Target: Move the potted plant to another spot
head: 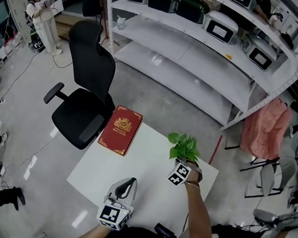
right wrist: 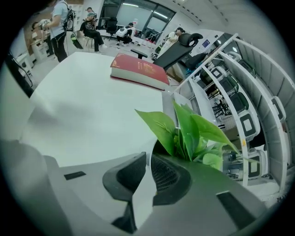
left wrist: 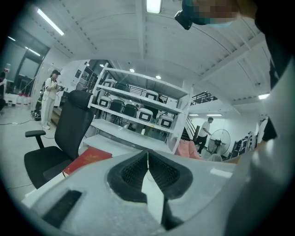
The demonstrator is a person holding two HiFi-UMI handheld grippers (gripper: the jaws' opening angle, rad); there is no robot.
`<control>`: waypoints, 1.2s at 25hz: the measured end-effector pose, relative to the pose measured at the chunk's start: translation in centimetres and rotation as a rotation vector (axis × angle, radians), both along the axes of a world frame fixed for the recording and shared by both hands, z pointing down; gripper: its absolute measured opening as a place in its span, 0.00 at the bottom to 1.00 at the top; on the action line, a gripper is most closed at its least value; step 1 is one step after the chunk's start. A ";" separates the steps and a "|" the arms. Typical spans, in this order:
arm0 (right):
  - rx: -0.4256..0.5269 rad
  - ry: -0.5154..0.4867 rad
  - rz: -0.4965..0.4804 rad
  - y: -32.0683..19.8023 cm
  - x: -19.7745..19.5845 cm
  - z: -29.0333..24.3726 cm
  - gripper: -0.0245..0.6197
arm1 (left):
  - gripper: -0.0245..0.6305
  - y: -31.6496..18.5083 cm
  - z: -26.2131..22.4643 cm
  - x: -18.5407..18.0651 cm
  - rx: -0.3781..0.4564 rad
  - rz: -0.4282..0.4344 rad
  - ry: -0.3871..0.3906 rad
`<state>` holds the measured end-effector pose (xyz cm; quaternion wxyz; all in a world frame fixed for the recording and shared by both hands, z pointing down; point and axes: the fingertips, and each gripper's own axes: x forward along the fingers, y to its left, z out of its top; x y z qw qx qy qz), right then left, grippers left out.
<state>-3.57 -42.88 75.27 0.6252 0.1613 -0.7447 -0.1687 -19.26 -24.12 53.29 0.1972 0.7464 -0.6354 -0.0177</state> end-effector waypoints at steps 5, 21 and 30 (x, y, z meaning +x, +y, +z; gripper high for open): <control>-0.001 -0.005 -0.048 0.4 -2.8 0.3 0.07 | 0.07 1.1 0.5 -1.5 -0.002 -0.011 -0.032; -0.009 0.021 -0.158 2.0 -6.8 1.7 0.07 | 0.07 2.9 1.1 -3.3 -0.045 -0.074 0.002; 0.006 0.023 -0.149 2.3 -6.7 1.8 0.17 | 0.07 3.2 1.2 -3.1 -0.040 -0.071 0.005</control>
